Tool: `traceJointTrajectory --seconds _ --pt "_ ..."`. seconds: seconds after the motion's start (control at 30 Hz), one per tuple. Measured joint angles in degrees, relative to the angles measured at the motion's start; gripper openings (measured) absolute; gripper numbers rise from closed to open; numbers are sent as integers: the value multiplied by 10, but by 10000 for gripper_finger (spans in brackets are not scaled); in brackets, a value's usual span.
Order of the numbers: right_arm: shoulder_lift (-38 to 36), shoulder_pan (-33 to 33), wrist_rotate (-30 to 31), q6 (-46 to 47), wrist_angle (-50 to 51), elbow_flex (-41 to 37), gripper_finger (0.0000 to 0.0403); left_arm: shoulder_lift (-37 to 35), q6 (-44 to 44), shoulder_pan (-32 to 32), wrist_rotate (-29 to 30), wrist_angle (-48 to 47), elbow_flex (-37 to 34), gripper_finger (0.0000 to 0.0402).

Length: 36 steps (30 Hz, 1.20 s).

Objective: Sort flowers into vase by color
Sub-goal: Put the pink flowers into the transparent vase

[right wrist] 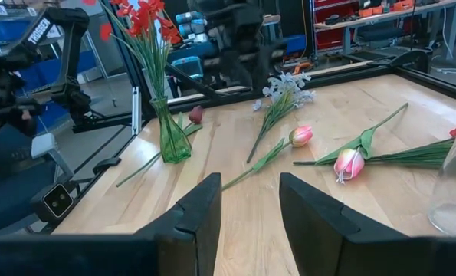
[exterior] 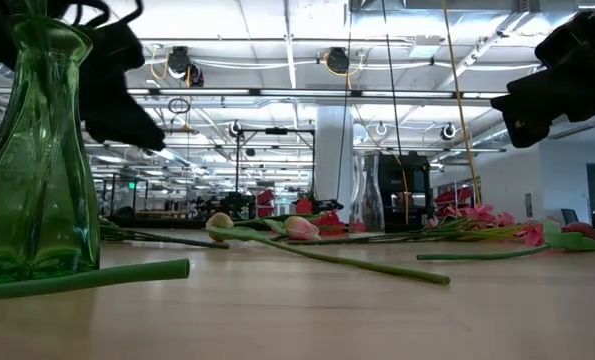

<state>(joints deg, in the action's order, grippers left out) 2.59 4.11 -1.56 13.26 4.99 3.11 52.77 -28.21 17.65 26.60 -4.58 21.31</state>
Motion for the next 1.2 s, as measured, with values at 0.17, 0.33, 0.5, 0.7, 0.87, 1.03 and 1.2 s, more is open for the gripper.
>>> traceJointTrajectory --seconds 0.17,0.33,0.5,0.7,0.87,1.03,1.2 --pt "0 0 0 0 0 0 125 0 1 -32 45 -56 45 168" --pt "0 0 0 0 0 0 125 0 0 -55 52 -60 58 168" --pt "0 0 38 -1 -6 0 125 0 0 -72 52 -122 97 168" --pt "2 0 153 27 -37 0 125 0 -41 -119 23 -229 148 168" --pt "52 0 211 77 -120 0 107 0 -75 -182 -29 -314 163 168" --pt "172 0 253 172 -122 44 65 0 -65 -241 -51 -349 163 168" --pt "336 -1 283 227 -64 174 15 0 -26 -292 -80 -357 163 168"
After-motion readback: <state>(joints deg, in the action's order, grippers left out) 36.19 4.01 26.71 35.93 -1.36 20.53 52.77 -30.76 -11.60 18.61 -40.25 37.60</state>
